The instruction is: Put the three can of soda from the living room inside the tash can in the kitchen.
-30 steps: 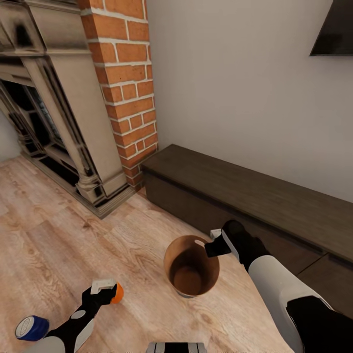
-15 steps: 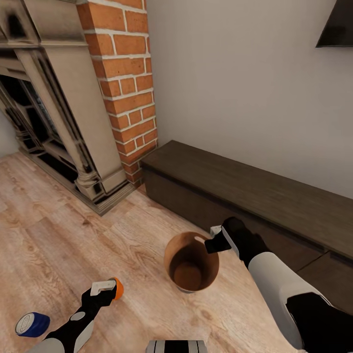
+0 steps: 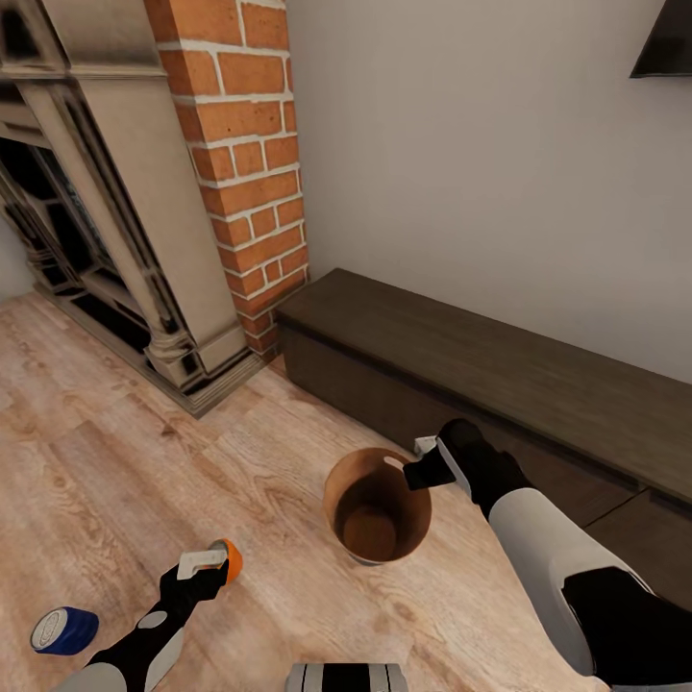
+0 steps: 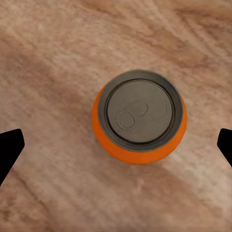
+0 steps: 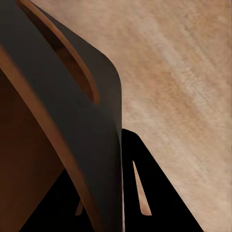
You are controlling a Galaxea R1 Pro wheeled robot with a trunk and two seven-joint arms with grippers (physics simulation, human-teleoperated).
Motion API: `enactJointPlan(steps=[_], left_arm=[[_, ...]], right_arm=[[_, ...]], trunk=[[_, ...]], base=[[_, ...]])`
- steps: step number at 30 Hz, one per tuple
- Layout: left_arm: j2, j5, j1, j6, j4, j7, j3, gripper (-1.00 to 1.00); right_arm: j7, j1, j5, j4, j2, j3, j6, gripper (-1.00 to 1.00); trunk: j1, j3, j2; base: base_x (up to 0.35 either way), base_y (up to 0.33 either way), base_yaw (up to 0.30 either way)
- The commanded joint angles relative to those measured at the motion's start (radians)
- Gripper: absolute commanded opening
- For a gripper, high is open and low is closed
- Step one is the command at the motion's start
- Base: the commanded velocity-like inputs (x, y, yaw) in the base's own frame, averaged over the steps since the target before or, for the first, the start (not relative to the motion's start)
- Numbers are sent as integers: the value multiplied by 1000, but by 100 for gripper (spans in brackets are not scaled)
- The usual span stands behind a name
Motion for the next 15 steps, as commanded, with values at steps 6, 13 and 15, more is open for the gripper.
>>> enactJointPlan(steps=[6, 13, 15], left_arm=[[0, -1, 0, 6, 0, -1, 0, 100], [-1, 0, 0, 2, 0, 0, 0, 100], [-1, 0, 0, 1, 0, 0, 0, 100]], right_arm=[[5, -2, -24, 2, -1, -1, 3, -100], [5, -2, -22, 3, 4, 0, 3, -100], [4, -2, -21, 3, 5, 0, 3, -100]], trunk=[[0, 0, 0], [0, 0, 0], [0, 0, 0]], base=[[12, 0, 0], [104, -15, 0], [21, -3, 0]])
